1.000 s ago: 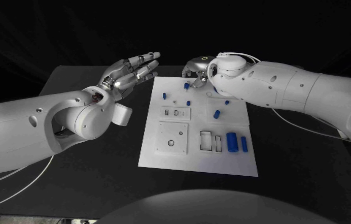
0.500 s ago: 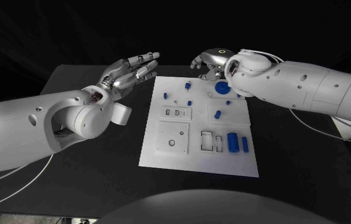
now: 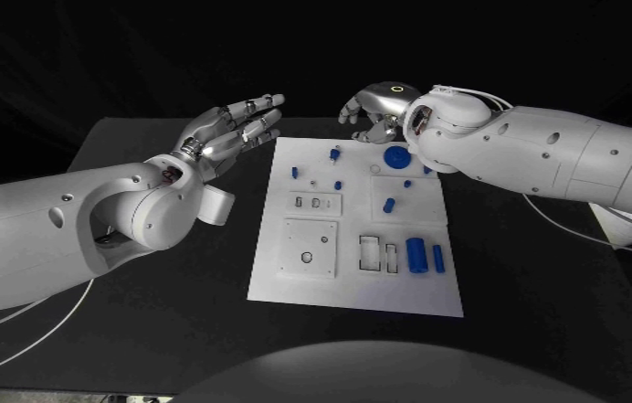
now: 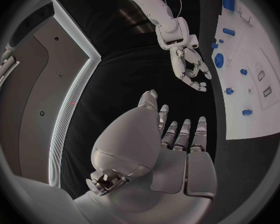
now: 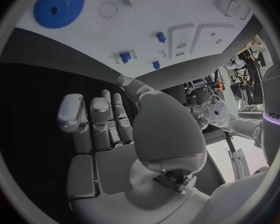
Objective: Assemble the parts on the task board
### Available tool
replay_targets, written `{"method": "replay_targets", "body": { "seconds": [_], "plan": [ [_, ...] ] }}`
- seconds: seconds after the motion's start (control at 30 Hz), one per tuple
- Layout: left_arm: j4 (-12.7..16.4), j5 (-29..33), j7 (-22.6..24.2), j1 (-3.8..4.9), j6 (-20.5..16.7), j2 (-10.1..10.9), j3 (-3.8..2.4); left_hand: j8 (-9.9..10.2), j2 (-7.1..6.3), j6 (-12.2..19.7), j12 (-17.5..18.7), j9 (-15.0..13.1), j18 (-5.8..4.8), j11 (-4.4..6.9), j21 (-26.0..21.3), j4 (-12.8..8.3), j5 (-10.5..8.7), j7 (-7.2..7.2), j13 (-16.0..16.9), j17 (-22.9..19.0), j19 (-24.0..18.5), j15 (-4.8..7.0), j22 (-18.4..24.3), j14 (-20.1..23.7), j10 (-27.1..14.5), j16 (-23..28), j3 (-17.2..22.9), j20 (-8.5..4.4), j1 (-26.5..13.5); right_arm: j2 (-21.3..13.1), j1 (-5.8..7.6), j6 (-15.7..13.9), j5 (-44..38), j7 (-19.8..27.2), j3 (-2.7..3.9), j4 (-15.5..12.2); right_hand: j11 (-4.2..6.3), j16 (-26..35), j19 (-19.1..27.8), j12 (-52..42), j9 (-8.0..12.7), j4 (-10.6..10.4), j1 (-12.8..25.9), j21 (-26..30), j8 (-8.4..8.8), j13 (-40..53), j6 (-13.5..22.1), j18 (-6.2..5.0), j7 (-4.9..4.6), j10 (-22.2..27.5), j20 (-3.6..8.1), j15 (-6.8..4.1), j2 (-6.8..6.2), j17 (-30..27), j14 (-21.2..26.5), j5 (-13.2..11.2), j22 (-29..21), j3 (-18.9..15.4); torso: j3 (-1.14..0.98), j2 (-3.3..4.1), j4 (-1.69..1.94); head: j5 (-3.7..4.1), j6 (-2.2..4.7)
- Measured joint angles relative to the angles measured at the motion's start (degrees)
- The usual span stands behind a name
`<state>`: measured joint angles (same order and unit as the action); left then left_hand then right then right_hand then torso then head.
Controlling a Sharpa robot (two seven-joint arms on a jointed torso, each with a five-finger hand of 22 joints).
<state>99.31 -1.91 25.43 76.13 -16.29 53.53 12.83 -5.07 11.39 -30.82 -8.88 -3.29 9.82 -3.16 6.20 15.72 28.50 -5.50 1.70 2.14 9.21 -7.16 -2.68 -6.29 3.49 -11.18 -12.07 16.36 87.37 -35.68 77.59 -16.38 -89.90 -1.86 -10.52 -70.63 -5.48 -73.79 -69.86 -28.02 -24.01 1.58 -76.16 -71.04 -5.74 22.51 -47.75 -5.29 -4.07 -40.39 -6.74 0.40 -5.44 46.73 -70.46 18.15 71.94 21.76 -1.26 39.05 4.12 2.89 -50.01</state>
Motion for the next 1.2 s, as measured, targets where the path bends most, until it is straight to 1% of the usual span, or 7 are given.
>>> {"method": "replay_targets", "body": {
  "seconds": [0.17,0.3,0.47,0.5,0.67,0.93,1.2],
  "plan": [
    [-0.07,0.00,-0.01,-0.01,0.03,0.01,0.00,0.00,-0.30,0.00,0.00,0.00,0.00,0.00,0.00,-0.17,0.24,0.00,0.00,0.00,0.00,0.00,0.00,0.00,0.00,0.00,0.17,0.00,0.30,1.87,-0.22,1.55,-1.51,-0.11,0.00,1.81,0.83,0.75,0.71,1.76,0.73,0.33,-0.69,0.89,0.55,-0.88,-0.38,-0.01,-0.40,2.93,0.30,-0.61,-0.69,-1.26,0.78,-0.65,-0.43,0.33,0.04,-0.02,0.05,0.14,0.00],
    [-0.09,0.00,-0.03,-0.01,0.05,-0.10,0.01,0.00,-0.30,0.00,0.00,0.01,0.00,0.00,0.00,-0.17,0.24,0.00,0.00,0.00,0.00,0.00,0.00,0.00,0.00,0.00,0.17,0.00,0.30,3.67,-0.78,3.02,-2.75,-0.20,0.00,3.39,1.30,0.76,0.80,2.70,1.13,0.44,-1.41,1.25,0.84,-1.37,-0.21,-0.01,-0.58,4.40,0.39,-0.64,-0.59,-1.42,0.81,-0.97,-0.45,0.38,0.05,-0.02,0.14,0.15,0.00],
    [0.03,-0.01,-0.04,-0.01,0.08,-0.14,0.01,-0.21,-0.30,-0.21,0.00,0.01,0.00,-0.21,0.00,-0.17,0.24,0.21,0.00,0.00,0.00,0.00,-0.01,0.00,0.21,0.00,0.17,0.00,0.30,5.54,-1.46,5.15,-4.18,-0.24,-0.01,4.67,2.11,1.07,1.21,3.53,1.44,1.12,-2.25,1.93,1.11,-1.84,-0.21,-0.12,-0.58,5.21,0.80,-1.18,-0.74,-1.96,1.34,-0.97,-0.76,0.16,0.05,0.02,0.40,0.10,0.00],
    [0.07,-0.01,-0.04,-0.01,0.08,-0.12,0.01,-0.21,-0.30,-0.21,0.00,0.01,0.00,-0.21,0.00,-0.17,0.24,0.21,0.00,0.00,0.00,0.00,-0.01,0.00,0.21,0.00,0.17,0.00,0.30,5.76,-1.57,5.53,-4.41,-0.25,-0.01,4.75,2.32,1.31,1.42,3.76,1.50,1.29,-2.30,2.18,1.12,-1.94,-0.21,-0.84,-0.58,5.41,1.02,-1.32,-0.77,-2.23,1.48,-0.97,-0.85,0.17,0.04,0.04,0.46,0.10,0.00],
    [0.26,-0.01,-0.05,0.01,0.08,0.10,-0.02,-0.21,-0.30,-0.43,-0.29,-0.01,0.00,-0.21,0.00,-0.17,0.24,-0.02,0.04,0.02,0.00,-0.21,-0.01,-0.21,0.21,-0.34,0.17,0.00,0.30,6.70,-2.10,7.44,-5.48,-0.24,-0.02,5.17,2.89,1.74,2.03,4.30,1.73,1.98,-3.55,2.84,1.34,-2.29,-0.21,-0.89,-0.58,5.98,1.20,-1.85,-0.69,-2.93,2.01,-0.96,-1.01,0.23,0.01,0.13,0.75,0.14,0.00],
    [0.39,-0.01,-0.08,0.01,0.08,0.15,-0.02,-0.21,-0.07,-0.63,-0.35,-0.04,0.00,-0.21,0.00,-0.33,0.46,-0.22,0.06,0.05,0.00,-0.21,-0.01,-0.21,0.21,-0.34,0.33,0.00,0.53,7.60,-2.52,9.81,-6.51,-0.19,-0.02,6.26,3.12,2.62,3.18,5.43,2.24,4.05,-5.90,3.53,1.56,-2.92,-0.18,-0.89,-0.18,6.21,1.75,-2.09,-0.30,-4.33,3.28,2.49,-1.01,1.02,0.01,0.14,0.74,0.14,0.00],
    [0.31,-0.02,-0.20,0.01,0.13,-0.05,-0.02,-0.44,-0.30,-1.03,-0.63,-0.06,0.00,-0.41,0.00,-0.17,0.45,-0.21,0.12,0.05,0.00,-0.21,-0.01,-0.21,0.42,-0.34,0.49,0.00,0.76,8.77,-2.96,11.09,-7.08,-0.24,-0.01,7.98,3.84,3.51,5.52,6.81,2.06,5.70,-7.49,4.48,1.55,-3.38,-0.51,-0.89,0.57,7.75,1.81,-2.36,0.20,-5.98,4.99,2.94,-0.74,0.79,-0.01,0.10,0.68,0.40,0.00]
  ]
}}
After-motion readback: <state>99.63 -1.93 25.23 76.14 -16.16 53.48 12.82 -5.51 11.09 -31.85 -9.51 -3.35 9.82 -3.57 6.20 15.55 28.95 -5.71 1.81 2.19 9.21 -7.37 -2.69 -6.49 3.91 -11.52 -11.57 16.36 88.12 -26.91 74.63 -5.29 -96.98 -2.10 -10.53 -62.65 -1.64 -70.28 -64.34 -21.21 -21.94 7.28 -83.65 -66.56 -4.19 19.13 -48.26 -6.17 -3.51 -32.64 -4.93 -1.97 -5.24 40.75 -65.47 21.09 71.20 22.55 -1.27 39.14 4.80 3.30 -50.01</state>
